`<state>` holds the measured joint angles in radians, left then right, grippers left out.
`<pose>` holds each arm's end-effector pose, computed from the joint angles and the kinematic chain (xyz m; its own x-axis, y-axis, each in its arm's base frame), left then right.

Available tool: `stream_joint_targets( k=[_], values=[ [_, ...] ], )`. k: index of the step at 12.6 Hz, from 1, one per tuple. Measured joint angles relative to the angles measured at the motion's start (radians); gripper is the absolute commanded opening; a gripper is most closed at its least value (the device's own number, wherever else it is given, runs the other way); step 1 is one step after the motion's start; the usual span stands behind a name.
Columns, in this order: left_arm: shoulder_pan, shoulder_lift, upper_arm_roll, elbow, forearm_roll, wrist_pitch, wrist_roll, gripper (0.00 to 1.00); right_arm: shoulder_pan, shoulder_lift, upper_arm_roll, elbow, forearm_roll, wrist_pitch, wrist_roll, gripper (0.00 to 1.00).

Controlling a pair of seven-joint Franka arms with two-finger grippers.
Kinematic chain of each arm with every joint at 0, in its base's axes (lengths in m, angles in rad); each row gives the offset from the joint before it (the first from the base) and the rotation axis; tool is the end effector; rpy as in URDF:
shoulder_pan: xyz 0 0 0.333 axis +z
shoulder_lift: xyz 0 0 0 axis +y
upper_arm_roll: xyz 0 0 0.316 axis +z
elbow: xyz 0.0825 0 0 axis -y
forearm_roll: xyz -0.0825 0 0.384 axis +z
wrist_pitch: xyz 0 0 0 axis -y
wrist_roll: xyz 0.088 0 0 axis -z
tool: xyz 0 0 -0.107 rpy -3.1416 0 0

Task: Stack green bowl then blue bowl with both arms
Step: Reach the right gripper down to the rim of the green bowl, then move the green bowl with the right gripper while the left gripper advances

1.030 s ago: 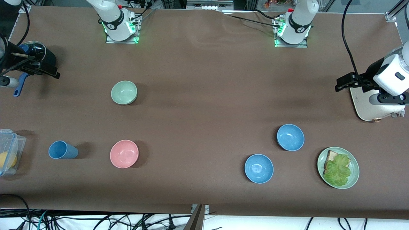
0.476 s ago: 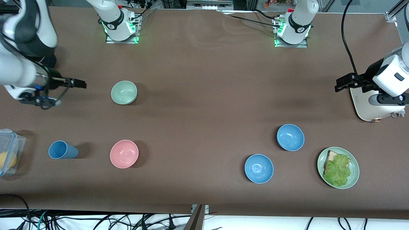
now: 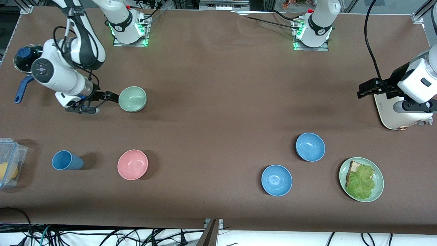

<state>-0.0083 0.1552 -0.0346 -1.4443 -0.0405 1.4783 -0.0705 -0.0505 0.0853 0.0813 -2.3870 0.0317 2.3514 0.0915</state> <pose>0.5903 -0.0284 0.5872 0.9920 0.0239 -0.1236 0.0287 -0.9989 0.0372 0.4863 0.0157 0.2742 0.9890 -0.0826 -0.1226 -0.0851 -0.9963 -0.0154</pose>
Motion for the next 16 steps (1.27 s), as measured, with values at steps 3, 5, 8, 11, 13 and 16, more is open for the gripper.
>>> stream_joint_targets(
  k=[3, 5, 8, 11, 13, 16],
  values=[
    [0.000, 0.000, 0.000, 0.000, 0.000, 0.000, 0.000, 1.00, 0.003, 0.037, 0.023, -0.138, 0.000, 0.237, 0.000, 0.71],
    [0.000, 0.000, 0.000, 0.000, 0.000, 0.000, 0.000, 1.00, 0.009, 0.078, 0.036, -0.160, 0.000, 0.282, 0.000, 0.17],
    [0.000, 0.000, 0.000, 0.000, 0.000, 0.000, 0.000, 1.00, 0.012, 0.087, 0.037, -0.159, 0.000, 0.290, 0.000, 0.00],
    [-0.001, 0.000, 0.000, 0.000, 0.000, 0.000, 0.000, 1.00, 0.013, 0.083, 0.038, -0.154, 0.000, 0.289, -0.005, 0.00],
    [-0.001, 0.000, 0.000, 0.000, 0.000, 0.000, 0.000, 1.00, 0.013, 0.056, 0.050, -0.138, 0.001, 0.253, -0.012, 0.00],
    [-0.001, 0.004, 0.000, 0.000, 0.000, 0.000, 0.000, 1.00, 0.013, 0.036, 0.098, -0.037, 0.009, 0.094, 0.040, 0.00]
  ],
)
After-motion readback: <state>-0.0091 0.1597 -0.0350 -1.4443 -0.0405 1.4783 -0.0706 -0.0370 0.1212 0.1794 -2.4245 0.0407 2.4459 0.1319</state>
